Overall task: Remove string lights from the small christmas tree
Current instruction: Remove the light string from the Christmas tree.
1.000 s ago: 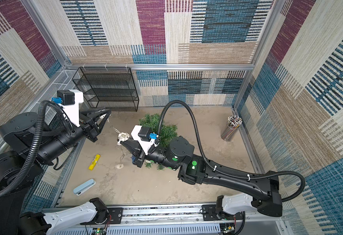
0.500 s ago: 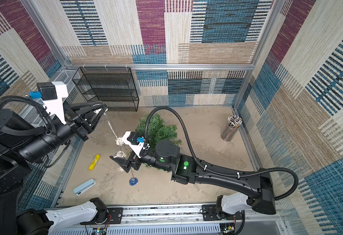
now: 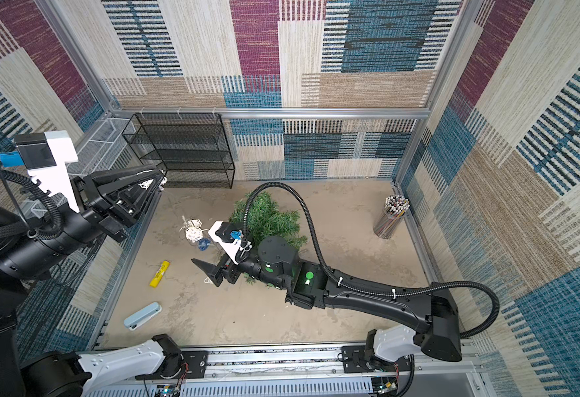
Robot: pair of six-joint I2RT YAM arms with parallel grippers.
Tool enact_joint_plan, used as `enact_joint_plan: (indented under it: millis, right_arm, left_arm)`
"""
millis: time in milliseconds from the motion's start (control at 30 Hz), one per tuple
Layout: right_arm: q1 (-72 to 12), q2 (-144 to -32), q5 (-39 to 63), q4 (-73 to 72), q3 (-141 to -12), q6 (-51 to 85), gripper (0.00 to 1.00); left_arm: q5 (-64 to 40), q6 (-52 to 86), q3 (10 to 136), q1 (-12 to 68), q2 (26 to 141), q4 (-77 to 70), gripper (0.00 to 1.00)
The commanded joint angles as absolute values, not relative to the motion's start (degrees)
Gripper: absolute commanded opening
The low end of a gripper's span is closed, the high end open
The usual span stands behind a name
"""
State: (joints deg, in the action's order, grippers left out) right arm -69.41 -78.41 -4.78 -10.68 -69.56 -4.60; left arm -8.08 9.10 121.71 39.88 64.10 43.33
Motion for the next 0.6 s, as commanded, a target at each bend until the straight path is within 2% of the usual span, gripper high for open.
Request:
enact_joint_plan:
  millis: [0,200,433,467,567]
  right_arm:
    - [-68.0,-78.0,-3.7,-13.5,-69.3,-4.6,0.96]
    - [-67.2,-80.2,4.1,-15.7,-70.8,-4.5,0.96]
    - [-67.3,-84.2,8.2,-18.1,-72.1,-4.1,0.98]
    - [-67.2,-84.5,8.5,-18.3,-72.2,-4.0,0.89]
    - [-67.2,-85.0,8.9,-18.9,-72.5,-3.6,0.51]
  left_arm:
    - [-10.2,10.5,122.0,39.8,64.2,41.1,0.26]
    - [-11.0,11.2,122.0,39.8,64.2,40.3,0.26]
    - [-11.8,11.8,122.0,39.8,64.3,39.8,0.26]
    - [-11.9,11.8,122.0,39.8,64.2,39.8,0.26]
    - [-11.7,11.6,121.8,39.8,64.2,39.8,0.26]
